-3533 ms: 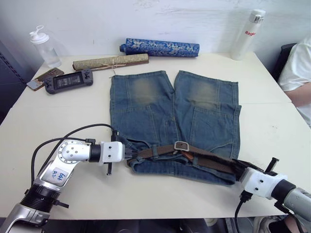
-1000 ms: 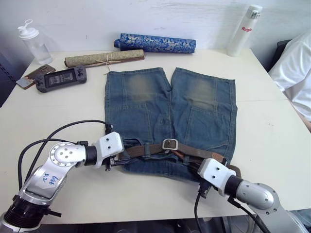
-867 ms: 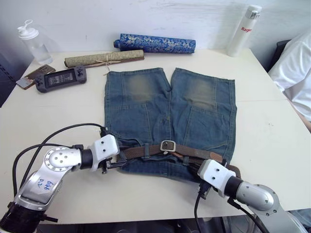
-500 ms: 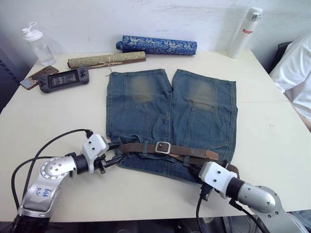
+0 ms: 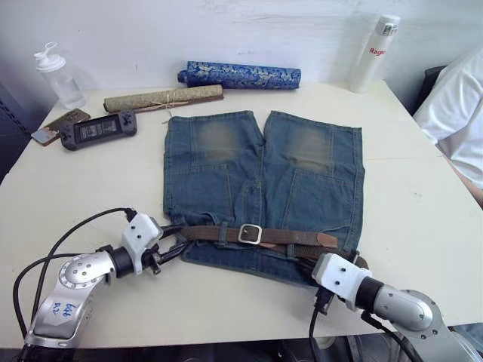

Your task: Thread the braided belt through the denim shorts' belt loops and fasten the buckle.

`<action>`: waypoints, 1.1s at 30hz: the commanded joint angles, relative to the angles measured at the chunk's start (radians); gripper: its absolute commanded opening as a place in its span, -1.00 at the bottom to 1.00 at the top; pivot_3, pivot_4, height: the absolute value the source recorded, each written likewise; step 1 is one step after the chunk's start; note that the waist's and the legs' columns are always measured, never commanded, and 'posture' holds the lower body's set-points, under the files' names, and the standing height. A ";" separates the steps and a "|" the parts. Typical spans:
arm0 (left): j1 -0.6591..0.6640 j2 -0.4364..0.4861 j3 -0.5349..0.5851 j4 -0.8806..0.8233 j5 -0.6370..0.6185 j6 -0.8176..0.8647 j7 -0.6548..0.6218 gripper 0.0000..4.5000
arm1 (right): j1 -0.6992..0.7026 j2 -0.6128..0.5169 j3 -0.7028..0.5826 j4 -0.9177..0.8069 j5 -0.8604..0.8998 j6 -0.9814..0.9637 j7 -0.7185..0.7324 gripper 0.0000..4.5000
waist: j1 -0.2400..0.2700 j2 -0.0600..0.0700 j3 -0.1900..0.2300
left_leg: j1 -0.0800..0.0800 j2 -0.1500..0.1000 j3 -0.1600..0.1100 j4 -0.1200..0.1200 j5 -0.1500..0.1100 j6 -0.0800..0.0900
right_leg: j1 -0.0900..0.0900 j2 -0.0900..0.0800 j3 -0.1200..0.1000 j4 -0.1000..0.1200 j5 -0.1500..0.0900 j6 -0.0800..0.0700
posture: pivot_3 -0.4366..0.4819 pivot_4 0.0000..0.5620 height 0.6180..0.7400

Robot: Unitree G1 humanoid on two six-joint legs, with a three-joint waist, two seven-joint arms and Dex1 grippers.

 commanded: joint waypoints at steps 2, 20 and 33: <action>0.056 0.061 0.088 0.190 0.070 0.003 0.034 0.06 | 0.028 -0.022 -0.057 0.014 -0.021 0.015 -0.001 -0.94 | 0.000 0.000 0.000 | 0.000 0.000 0.000 0.000 0.000 0.000 | 0.000 0.000 0.000 0.000 0.000 0.000 | -0.05 -0.47 -0.56; 0.068 0.052 0.041 0.141 0.091 -0.194 0.012 0.06 | 0.037 -0.028 -0.042 0.021 -0.012 -0.048 0.035 -0.94 | 0.002 0.000 0.000 | 0.000 0.000 0.001 -0.002 -0.001 -0.001 | 0.000 0.000 0.000 -0.002 0.000 0.000 | -0.05 -0.47 -0.56; 0.099 0.082 0.091 -0.006 0.001 -0.201 -0.080 0.96 | 0.037 -0.023 -0.185 -0.058 0.188 0.016 0.114 0.24 | 0.004 -0.004 0.005 | -0.003 0.000 0.001 -0.001 -0.001 -0.002 | 0.000 0.000 0.000 -0.007 0.000 0.000 | -0.05 -0.47 -0.56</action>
